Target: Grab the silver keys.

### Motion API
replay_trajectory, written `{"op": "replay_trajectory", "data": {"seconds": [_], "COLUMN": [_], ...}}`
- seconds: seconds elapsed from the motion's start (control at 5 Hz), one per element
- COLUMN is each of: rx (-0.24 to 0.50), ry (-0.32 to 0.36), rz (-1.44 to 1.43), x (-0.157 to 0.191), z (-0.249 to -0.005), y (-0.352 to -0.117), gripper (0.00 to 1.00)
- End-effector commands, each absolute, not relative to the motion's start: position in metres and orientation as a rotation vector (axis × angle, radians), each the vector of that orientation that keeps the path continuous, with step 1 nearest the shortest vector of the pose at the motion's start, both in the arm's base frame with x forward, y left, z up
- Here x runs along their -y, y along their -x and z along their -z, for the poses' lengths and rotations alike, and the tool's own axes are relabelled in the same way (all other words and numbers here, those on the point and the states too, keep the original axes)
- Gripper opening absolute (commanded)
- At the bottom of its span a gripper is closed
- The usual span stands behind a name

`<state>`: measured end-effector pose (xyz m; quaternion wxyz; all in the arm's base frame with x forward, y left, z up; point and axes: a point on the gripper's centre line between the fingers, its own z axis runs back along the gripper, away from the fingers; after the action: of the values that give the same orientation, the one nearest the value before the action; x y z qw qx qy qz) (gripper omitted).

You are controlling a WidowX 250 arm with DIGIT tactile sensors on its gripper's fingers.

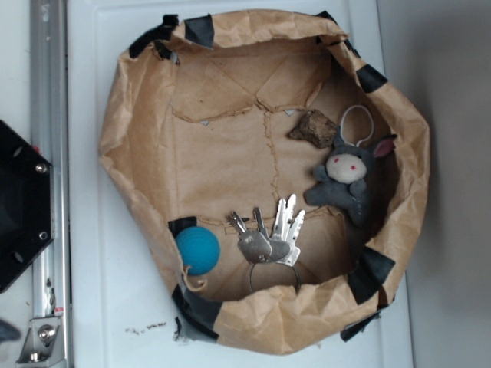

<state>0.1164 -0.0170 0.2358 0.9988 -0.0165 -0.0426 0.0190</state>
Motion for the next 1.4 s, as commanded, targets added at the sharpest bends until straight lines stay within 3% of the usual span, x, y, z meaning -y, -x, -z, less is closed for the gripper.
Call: {"op": "replay_trajectory", "data": {"seconds": [0.0, 0.4, 0.6, 0.8, 1.0, 1.2], "rx": [0.085, 0.235, 0.317, 0.368, 0.332, 0.26], "ry": [0.033, -0.002, 0.013, 0.097, 0.142, 0.137], "rz": [-0.038, -0.168, 0.003, 0.246, 0.402, 0.344], "x": [0.017, 0.024, 0.025, 0.022, 0.009, -0.004], "z": [-0.236, -0.247, -0.238, -0.209, -0.193, -0.184], "y": [-0.116, -0.206, -0.233, -0.227, -0.23, -0.245], "gripper": [1.0, 1.0, 1.0, 1.0, 1.0, 1.0]}}
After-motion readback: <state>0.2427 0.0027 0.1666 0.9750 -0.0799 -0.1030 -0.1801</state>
